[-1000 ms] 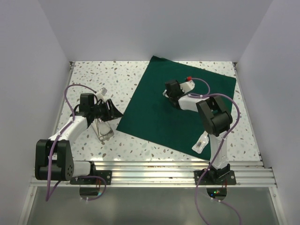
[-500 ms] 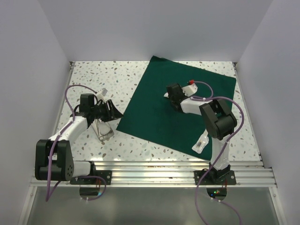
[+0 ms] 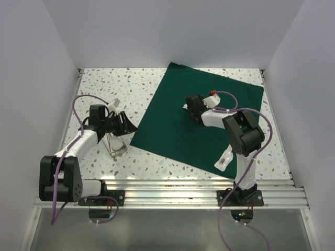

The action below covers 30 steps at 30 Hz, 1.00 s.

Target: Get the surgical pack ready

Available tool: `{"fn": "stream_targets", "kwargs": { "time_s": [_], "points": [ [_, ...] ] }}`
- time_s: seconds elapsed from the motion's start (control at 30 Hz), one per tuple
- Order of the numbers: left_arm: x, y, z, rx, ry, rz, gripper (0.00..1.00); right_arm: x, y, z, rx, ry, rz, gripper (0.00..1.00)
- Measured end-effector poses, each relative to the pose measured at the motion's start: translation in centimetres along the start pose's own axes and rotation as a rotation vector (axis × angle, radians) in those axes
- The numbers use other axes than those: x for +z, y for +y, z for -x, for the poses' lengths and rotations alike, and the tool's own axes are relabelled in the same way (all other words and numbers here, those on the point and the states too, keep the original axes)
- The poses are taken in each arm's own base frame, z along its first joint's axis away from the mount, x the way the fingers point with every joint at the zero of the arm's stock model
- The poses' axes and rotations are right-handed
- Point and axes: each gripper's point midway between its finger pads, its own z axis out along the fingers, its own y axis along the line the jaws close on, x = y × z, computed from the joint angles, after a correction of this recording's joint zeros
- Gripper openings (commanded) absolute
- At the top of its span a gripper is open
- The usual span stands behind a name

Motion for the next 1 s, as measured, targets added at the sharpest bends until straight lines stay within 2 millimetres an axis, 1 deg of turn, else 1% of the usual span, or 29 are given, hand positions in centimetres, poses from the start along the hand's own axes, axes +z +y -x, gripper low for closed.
{"fn": "stream_targets", "kwargs": {
  "time_s": [0.13,0.27,0.37,0.5,0.57,0.73,0.83,1.0],
  "points": [
    [0.0,0.0,0.0,0.000,0.000,-0.001,0.50,-0.5,0.0,0.1,-0.054,0.021,0.006,0.48],
    [-0.1,-0.1,0.1,0.003,-0.003,-0.004,0.50,-1.3,0.7,1.1,-0.065,0.067,0.065,0.47],
    [-0.1,-0.2,0.1,0.005,-0.005,-0.005,0.50,-0.6,0.4,2.2,-0.036,0.107,0.095,0.47],
    [-0.1,-0.2,0.1,0.005,-0.005,-0.005,0.50,0.7,-0.5,2.9,-0.019,0.161,0.105,0.45],
    [-0.1,-0.2,0.1,0.005,-0.005,-0.005,0.50,1.0,-0.4,2.6,-0.016,0.189,0.124,0.44],
    [-0.1,-0.2,0.1,0.005,-0.005,-0.005,0.50,0.7,0.6,0.5,-0.020,0.266,0.186,0.42],
    [-0.1,-0.2,0.1,0.004,-0.005,-0.005,0.50,0.4,0.7,-0.4,-0.017,0.295,0.207,0.41],
    [-0.1,-0.2,0.1,0.004,-0.005,-0.005,0.50,0.2,0.9,-0.7,0.000,0.307,0.230,0.40]
  ]
}}
